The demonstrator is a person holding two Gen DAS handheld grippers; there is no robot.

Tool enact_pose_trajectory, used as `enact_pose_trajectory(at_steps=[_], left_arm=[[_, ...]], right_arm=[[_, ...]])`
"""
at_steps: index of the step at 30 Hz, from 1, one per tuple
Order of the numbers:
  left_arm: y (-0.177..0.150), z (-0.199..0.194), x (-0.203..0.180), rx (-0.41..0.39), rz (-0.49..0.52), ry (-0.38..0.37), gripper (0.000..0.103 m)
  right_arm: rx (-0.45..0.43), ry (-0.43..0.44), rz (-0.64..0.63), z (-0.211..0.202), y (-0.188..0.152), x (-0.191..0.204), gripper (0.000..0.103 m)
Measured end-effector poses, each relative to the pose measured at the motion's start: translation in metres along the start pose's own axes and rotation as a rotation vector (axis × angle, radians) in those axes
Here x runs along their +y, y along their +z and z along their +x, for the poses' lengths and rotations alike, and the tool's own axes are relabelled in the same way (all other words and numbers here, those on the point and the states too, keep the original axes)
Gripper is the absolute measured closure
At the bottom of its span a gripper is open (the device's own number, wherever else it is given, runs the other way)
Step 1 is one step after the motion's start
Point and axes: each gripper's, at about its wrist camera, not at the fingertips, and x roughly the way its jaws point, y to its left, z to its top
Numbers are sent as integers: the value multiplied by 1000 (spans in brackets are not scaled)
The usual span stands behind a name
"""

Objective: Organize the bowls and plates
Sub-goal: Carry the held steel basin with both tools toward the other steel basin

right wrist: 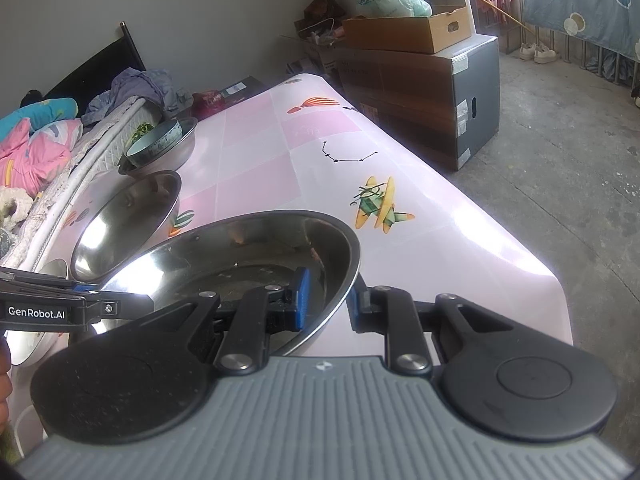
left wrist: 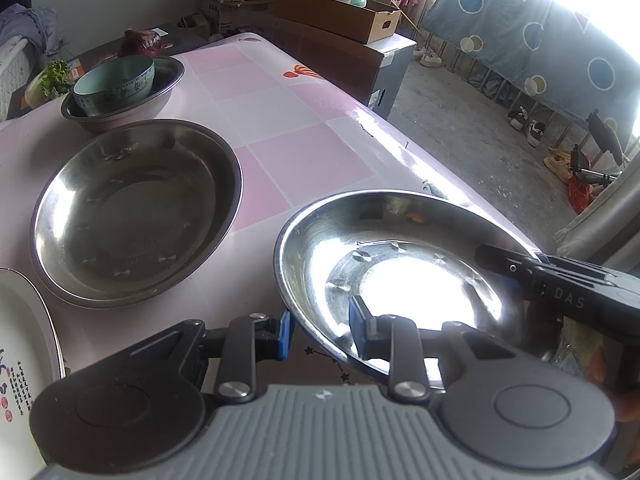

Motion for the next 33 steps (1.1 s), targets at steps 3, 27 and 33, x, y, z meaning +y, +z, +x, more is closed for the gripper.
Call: enact_pose_trajectory(at_steps=[3, 27, 33], left_arm=[[0, -2, 0, -3, -1, 0, 74], [-3, -23, 7, -43, -21, -1, 74], [-2, -33, 16, -63, -32, 1, 74]], right_arm=[[0, 0, -1, 0, 0, 0, 84], [-18, 12, -26, -7, 11, 15, 83], [-31, 16, -44, -6, 18, 29, 83]])
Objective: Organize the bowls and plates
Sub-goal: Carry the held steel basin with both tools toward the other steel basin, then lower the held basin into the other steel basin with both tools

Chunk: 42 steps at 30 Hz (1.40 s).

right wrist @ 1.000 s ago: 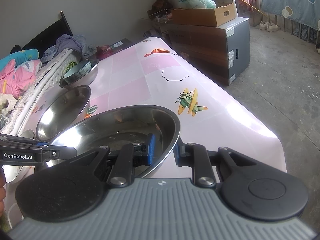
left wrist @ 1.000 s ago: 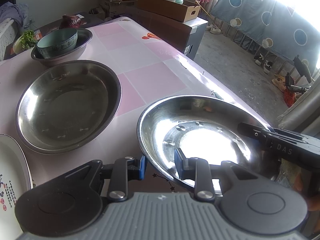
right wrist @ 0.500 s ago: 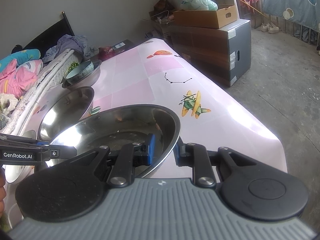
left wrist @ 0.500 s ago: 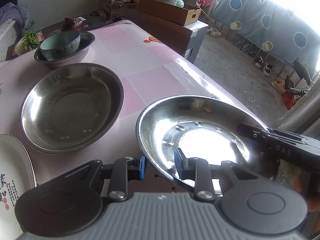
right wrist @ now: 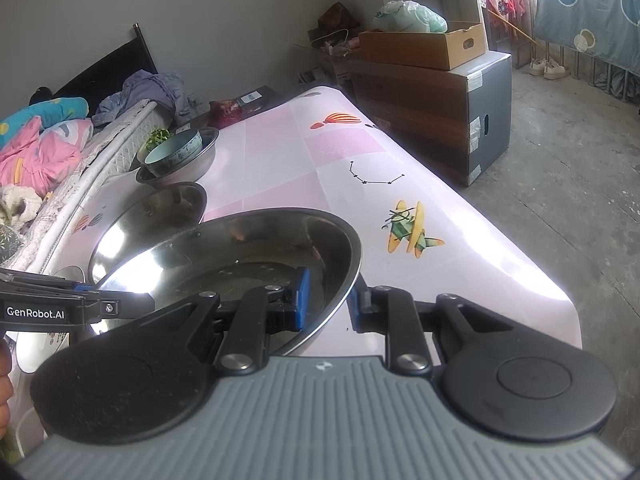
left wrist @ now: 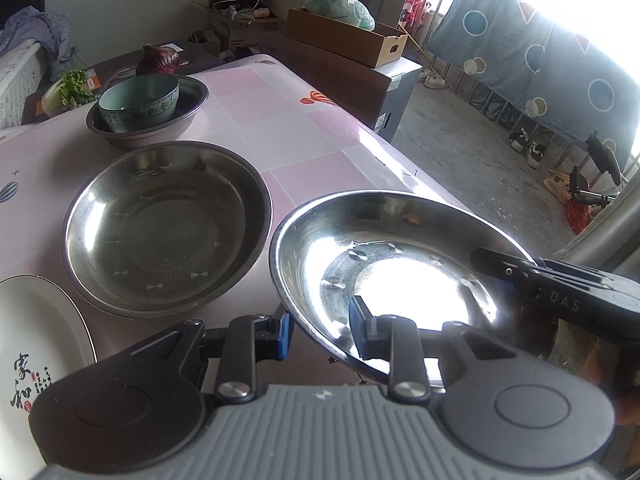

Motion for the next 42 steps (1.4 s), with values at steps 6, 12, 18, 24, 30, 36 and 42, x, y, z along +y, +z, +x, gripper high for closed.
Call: enact_pose_trajectory(at_steps=[6, 12, 18, 24, 30, 36, 42], left_arm=[[5, -9, 13, -17, -16, 1, 73], [9, -16, 29, -32, -36, 8, 73], [12, -21, 46, -44, -57, 20, 73], [14, -26, 60, -55, -73, 31, 72], [17, -29, 76, -63, -93, 41, 72], [20, -31, 90, -69, -113, 52, 72], [24, -29, 101, -67, -132, 61, 71]], right_arm=[[-10, 6, -20, 3, 8, 17, 83], [-15, 18, -39, 8, 16, 35, 83], [-14, 36, -55, 16, 25, 53, 83], [-15, 52, -69, 23, 30, 68, 83], [-10, 70, -83, 32, 36, 81, 83], [-6, 87, -96, 43, 43, 94, 83], [5, 101, -105, 57, 49, 104, 83]])
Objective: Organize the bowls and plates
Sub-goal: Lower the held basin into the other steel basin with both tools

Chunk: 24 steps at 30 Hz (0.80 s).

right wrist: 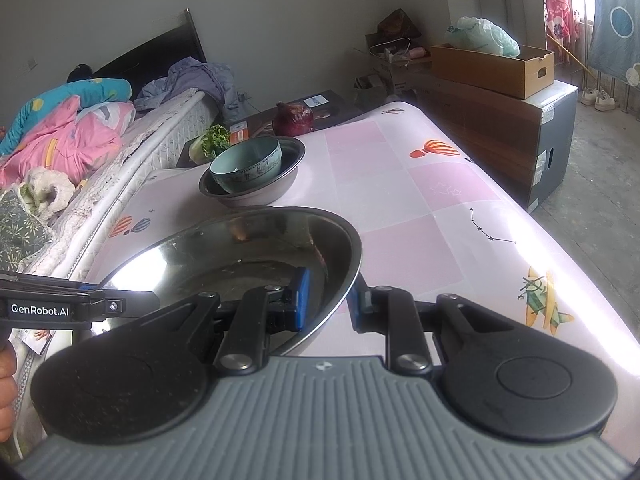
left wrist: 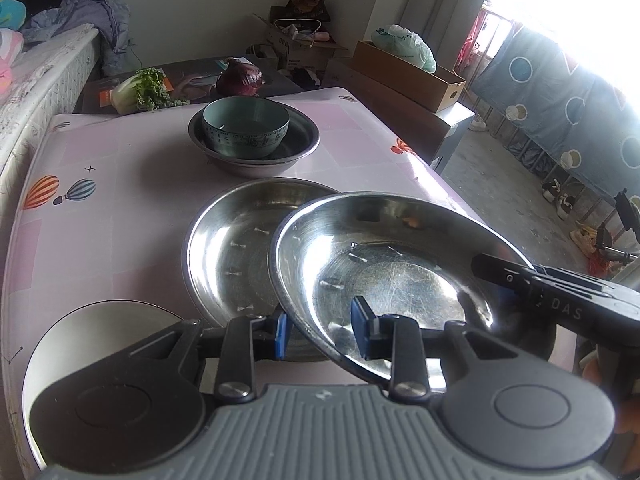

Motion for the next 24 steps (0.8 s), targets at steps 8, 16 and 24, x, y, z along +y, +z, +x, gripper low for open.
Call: enact_pose_trajectory(at_steps=[8, 16, 24], left_arm=[[6, 9, 16, 12, -24, 5, 71], [18, 27, 33, 35, -54, 17, 71], [25, 49, 55, 76, -100, 67, 71]], right_arm=[[23, 12, -6, 21, 4, 8, 83], [41, 29, -7, 48, 12, 11, 83], [91, 57, -51, 90, 24, 22, 83]])
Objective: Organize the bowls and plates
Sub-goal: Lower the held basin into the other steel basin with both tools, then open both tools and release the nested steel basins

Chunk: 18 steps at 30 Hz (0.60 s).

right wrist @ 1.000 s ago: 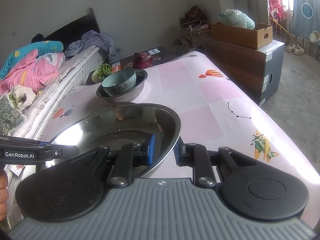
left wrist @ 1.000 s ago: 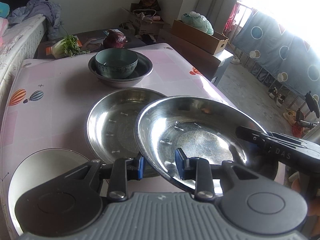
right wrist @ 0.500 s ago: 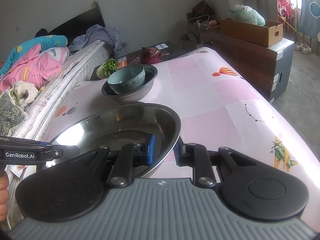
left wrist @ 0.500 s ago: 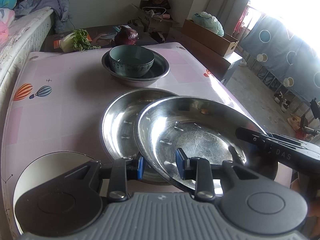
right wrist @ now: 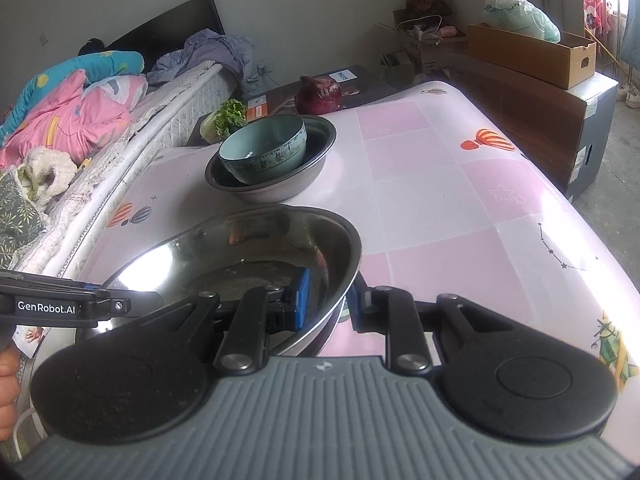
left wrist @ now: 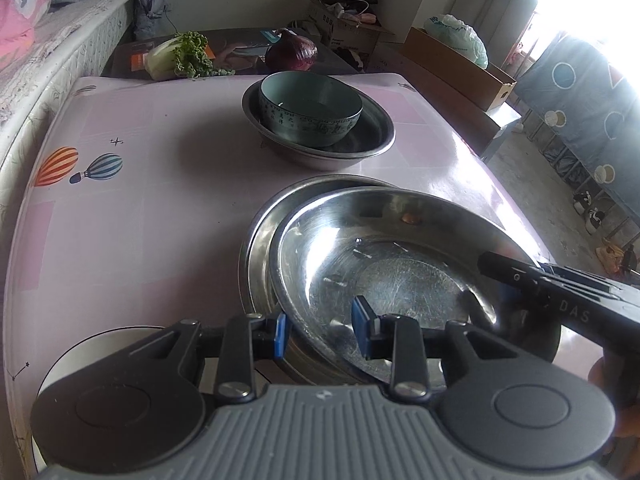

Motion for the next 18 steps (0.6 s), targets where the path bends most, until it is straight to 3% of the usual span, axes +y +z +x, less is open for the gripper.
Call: enact_pose_trajectory(at_steps=[9, 14, 18], left_arm=[[0, 9, 9, 30, -11, 8, 68], [2, 9, 5, 47, -8, -6, 59], [3, 7, 2, 53, -18, -25, 44]], right_arm=[[25, -7, -56, 18, -2, 10, 81], [26, -7, -41, 17, -1, 9, 81], [36, 0, -9, 16, -2, 3, 81]])
